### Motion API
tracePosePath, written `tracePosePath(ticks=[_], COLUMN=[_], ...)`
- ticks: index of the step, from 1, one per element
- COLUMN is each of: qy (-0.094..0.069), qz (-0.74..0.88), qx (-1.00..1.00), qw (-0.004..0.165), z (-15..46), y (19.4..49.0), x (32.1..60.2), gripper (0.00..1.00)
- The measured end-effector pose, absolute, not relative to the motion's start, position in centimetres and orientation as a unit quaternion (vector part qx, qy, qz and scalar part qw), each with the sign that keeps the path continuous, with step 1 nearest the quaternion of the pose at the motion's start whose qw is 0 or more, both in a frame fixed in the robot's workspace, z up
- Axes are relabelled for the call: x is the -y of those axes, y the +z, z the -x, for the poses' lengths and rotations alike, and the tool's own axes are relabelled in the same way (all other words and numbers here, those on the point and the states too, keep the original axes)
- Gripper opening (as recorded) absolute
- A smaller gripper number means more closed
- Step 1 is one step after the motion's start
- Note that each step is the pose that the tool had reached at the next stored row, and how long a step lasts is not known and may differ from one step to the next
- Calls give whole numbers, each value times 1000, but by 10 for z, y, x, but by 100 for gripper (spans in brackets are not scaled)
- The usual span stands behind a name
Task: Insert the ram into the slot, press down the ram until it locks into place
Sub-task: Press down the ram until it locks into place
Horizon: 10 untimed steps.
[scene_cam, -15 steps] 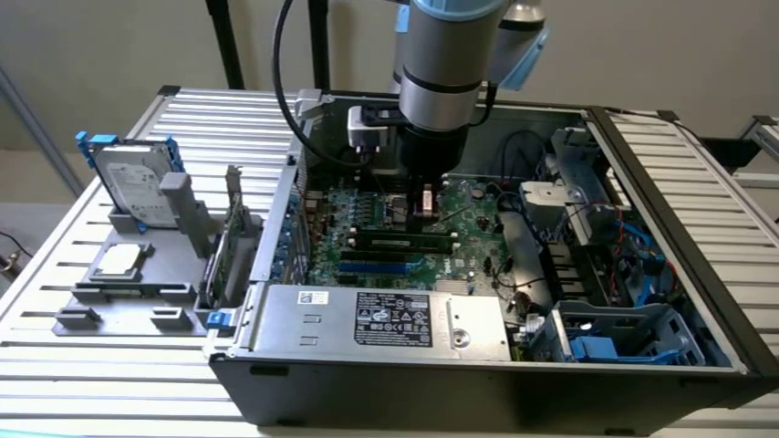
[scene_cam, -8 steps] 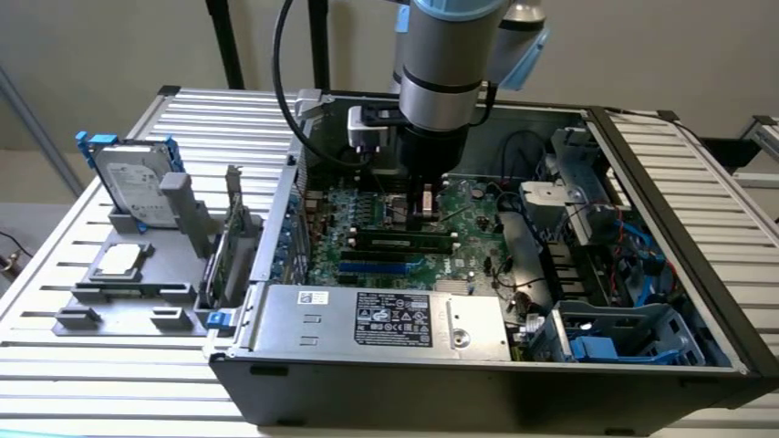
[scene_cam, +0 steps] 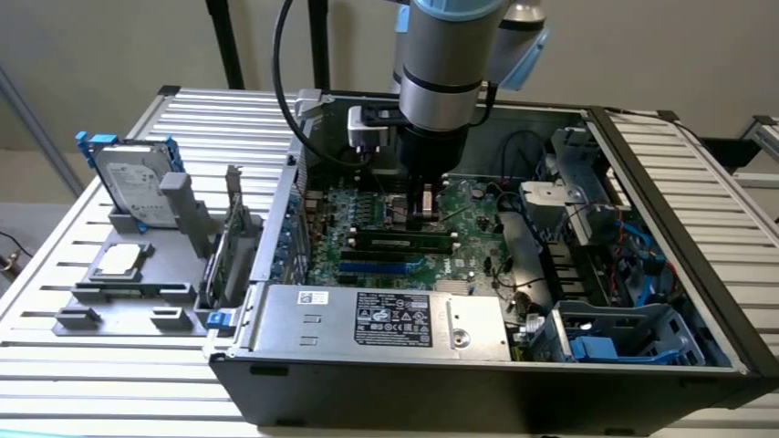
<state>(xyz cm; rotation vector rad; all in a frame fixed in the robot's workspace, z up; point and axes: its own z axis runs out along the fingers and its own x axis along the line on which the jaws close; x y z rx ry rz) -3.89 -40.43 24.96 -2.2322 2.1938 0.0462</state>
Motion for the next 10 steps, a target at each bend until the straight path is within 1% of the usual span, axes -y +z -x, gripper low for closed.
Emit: tracePosePath(ticks=[10], qy=[15], qz=[713], qx=[-701], qw=[6], z=[39], y=[244], x=[404], gripper=[10])
